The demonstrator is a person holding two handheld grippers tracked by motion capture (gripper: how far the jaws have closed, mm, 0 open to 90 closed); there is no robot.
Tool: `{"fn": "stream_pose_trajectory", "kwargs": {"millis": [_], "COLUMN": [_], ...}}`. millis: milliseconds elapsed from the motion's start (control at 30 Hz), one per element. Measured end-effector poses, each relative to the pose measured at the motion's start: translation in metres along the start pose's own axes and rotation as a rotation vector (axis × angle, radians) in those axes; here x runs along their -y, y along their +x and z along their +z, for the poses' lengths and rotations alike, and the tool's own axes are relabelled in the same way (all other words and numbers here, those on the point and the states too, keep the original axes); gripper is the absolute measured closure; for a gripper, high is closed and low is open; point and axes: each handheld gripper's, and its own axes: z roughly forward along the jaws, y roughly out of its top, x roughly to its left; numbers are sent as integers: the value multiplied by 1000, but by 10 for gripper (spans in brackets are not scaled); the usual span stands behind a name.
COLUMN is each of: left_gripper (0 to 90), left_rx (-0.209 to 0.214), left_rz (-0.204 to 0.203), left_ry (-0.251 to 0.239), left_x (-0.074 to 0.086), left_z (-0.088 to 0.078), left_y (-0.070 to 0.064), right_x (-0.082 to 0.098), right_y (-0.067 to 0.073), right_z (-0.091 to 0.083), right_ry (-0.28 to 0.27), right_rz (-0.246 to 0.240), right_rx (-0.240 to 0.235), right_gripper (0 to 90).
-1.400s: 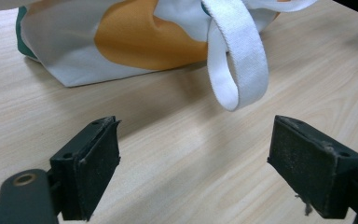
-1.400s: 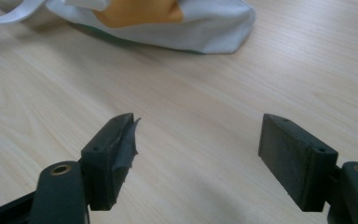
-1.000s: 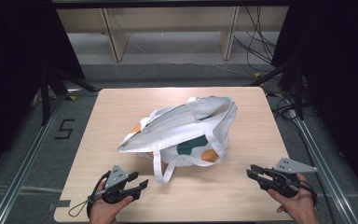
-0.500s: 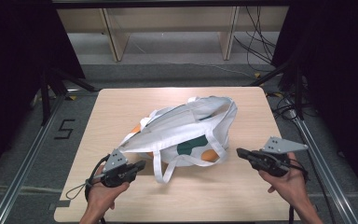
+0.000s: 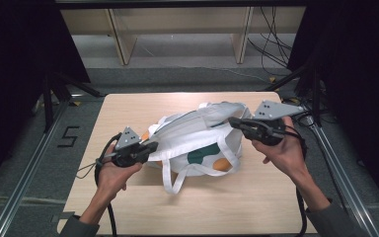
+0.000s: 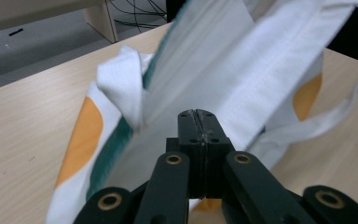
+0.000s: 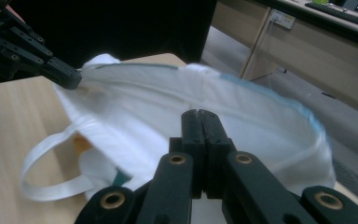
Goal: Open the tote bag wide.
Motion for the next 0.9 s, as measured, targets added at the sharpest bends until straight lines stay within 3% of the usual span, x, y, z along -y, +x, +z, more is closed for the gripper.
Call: {"fn": "stream_pose_trajectory", "kwargs": {"millis": [67,100,133,167,233,267,300,333,367,400,433,467,500,533,567,600,633,733,800,833,900], "left_gripper": [890,890,890,890,891,892,893,893,893,893,894,893,894,893,894,894,894,895,895,895,894], "left_rx": [2,0,0,-21,-26,-51,-51,-97,-98,-102,-102,-77,-67,-60,-60,-52,-42,-45,-49,-48,-50], "left_rz": [-3,1,1,15,13,-9,-9,-36,-41,-51,-51,-134,-158,-170,-170,-196,-198,-184,-182,-184,-187], "left_ry": [4,18,18,32,46,55,55,61,80,88,88,91,95,101,101,102,100,109,114,118,126], "left_x": [-4,-7,-7,-7,-6,-1,-1,6,9,14,14,23,27,31,31,36,39,37,36,36,34], "left_z": [7,16,16,24,27,34,34,43,48,55,55,67,72,75,75,82,84,86,86,86,84], "left_y": [1,3,3,8,13,23,23,33,40,45,45,55,58,60,60,64,66,67,67,67,68], "right_x": [-6,-12,-13,-11,-7,3,3,14,23,33,33,60,69,82,82,99,105,109,110,108,104], "right_y": [-2,-9,-15,-19,-23,-32,-32,-40,-45,-50,-50,-60,-63,-64,-64,-66,-67,-67,-66,-66,-65], "right_z": [6,19,26,32,40,54,54,64,72,80,80,100,105,112,112,121,124,126,128,127,126], "right_ry": [16,57,79,120,141,216,216,292,322,361,361,444,477,496,496,485,476,528,513,537,530], "right_rz": [-19,-28,-66,-56,-38,-45,-45,-38,-41,-24,-24,17,49,94,94,177,197,159,164,146,119], "right_rx": [10,47,76,80,86,102,102,129,153,149,149,143,123,109,109,78,78,81,89,93,102], "right_gripper": [900,900,900,900,900,900,900,900,900,900,900,900,900,900,900,900,900,900,900,900,900]}}
